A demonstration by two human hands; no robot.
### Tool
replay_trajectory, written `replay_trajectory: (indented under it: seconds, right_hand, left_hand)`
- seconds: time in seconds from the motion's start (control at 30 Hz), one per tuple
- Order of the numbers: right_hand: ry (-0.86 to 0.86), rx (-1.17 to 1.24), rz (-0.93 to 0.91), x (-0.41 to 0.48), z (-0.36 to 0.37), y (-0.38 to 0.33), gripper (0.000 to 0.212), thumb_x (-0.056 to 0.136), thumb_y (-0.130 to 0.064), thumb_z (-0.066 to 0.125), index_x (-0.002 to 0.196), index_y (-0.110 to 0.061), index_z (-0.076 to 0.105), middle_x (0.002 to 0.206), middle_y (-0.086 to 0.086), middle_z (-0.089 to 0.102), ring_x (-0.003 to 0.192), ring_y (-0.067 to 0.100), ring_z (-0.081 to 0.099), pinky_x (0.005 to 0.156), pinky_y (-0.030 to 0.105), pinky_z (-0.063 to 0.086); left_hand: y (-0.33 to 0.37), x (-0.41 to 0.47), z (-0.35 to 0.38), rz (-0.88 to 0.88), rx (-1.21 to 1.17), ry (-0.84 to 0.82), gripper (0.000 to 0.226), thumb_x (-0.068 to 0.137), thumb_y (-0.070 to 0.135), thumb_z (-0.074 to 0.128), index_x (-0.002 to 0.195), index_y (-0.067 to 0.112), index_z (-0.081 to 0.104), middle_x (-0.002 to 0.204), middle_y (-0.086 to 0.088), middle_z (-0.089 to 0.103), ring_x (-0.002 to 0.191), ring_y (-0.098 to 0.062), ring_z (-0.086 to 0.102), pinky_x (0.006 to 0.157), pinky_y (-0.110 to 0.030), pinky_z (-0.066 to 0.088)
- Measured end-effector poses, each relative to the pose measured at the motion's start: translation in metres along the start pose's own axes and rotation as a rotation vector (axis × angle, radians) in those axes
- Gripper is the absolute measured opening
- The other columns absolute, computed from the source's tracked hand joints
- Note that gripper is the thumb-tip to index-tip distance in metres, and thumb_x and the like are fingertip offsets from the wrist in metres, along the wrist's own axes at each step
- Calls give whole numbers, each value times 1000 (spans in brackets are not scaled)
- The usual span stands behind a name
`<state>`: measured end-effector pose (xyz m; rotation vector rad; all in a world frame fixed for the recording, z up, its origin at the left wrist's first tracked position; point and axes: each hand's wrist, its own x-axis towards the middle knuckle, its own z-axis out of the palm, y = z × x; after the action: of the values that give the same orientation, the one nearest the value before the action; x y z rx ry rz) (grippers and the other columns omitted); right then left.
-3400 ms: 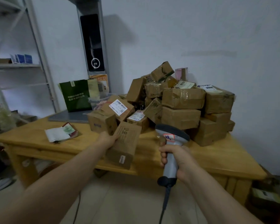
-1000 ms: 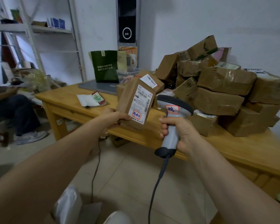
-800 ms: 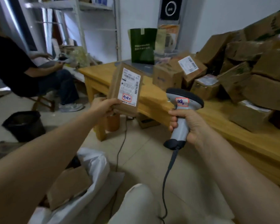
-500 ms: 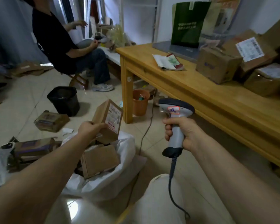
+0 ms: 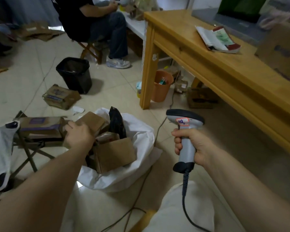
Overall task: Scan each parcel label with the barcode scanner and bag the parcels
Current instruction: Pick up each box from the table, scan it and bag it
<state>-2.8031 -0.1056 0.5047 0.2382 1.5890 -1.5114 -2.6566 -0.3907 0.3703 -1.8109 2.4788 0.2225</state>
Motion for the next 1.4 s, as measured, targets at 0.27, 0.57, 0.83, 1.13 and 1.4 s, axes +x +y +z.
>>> replay_trajectory:
  seconds: [0.27,0.57,0.83,1.13,1.4]
  right_hand:
    - [14,-25,14,25,16,9,13,80,3,64,82,-7,55,52,7,51,36,14,44,40,24,45]
    - [-27,-27,-3,15,15,5,13,80,0,66,82,-8,56,52,5,52,36,14,46,41,24,45]
    - [0,59,-99,-36,-23,-2,16,81,1,65,91,-8,56,52,5,54,38,14,48,43,24,47]
    - [197,287,-324,-124,-129,-20,18,81,2,62,72,-9,51,50,6,48,35,15,42,41,24,42]
    - [413,476,-562,-209,-255,-41,18,81,3,61,72,-9,51,49,3,49,36,12,43,40,23,44]
  left_hand:
    - [-5,11,35,193,-38,-407,54,85,38,59,133,15,47,139,-21,22,133,-41,18,109,-48,31]
    - [29,-11,18,225,-98,-401,65,93,41,52,147,16,24,154,-26,7,143,-42,5,114,-55,18]
    - [121,-92,-42,560,-251,-213,60,92,22,54,146,14,30,151,-15,25,139,-33,24,105,-43,37]
    - [262,-237,-113,1136,-235,68,67,86,25,58,147,18,31,145,-11,37,134,-31,35,108,-39,31]
    - [379,-377,-165,1449,-300,82,69,91,33,57,151,16,26,150,-10,34,136,-29,32,110,-39,32]
